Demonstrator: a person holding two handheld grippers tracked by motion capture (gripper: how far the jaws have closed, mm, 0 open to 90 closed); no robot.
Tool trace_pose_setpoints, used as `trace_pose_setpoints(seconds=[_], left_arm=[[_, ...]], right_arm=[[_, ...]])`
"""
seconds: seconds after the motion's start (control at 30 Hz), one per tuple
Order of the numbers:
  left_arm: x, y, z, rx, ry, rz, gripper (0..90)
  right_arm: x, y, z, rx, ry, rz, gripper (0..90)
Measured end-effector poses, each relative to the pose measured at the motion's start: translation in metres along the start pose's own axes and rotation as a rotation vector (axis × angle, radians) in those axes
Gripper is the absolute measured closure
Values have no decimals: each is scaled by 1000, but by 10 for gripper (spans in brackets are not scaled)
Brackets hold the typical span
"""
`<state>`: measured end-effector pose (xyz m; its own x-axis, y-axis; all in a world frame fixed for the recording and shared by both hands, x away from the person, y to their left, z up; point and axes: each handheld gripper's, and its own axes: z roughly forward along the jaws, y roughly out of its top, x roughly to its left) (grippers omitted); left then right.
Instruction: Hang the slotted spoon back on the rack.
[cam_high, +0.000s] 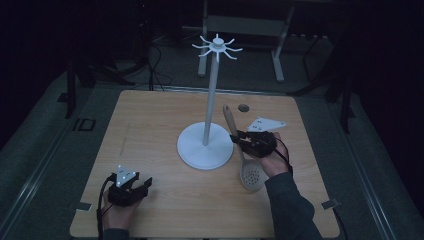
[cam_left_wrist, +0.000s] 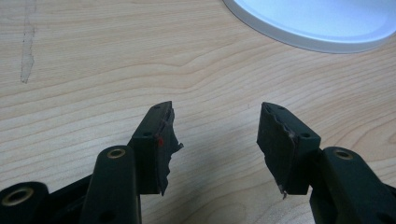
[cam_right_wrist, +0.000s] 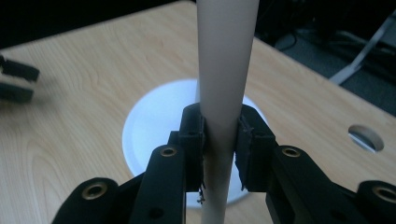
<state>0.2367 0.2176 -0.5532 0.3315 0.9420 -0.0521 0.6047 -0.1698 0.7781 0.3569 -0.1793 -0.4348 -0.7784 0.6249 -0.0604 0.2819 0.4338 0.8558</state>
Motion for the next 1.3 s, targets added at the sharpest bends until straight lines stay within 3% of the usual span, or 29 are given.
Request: trace_pose_setpoints(seconds=[0.23, 0.53, 1.3], left_arm=[[0, 0, 0, 0, 1, 0, 461], [0, 0, 0, -1, 1, -3, 460], [1, 0, 0, -2, 5, -8, 458]], right_arm=[[0, 5, -6, -74, -12, 8, 742], [2, 12, -10, -124, -15, 8, 743], [6, 24, -14, -180, -38, 12, 743]])
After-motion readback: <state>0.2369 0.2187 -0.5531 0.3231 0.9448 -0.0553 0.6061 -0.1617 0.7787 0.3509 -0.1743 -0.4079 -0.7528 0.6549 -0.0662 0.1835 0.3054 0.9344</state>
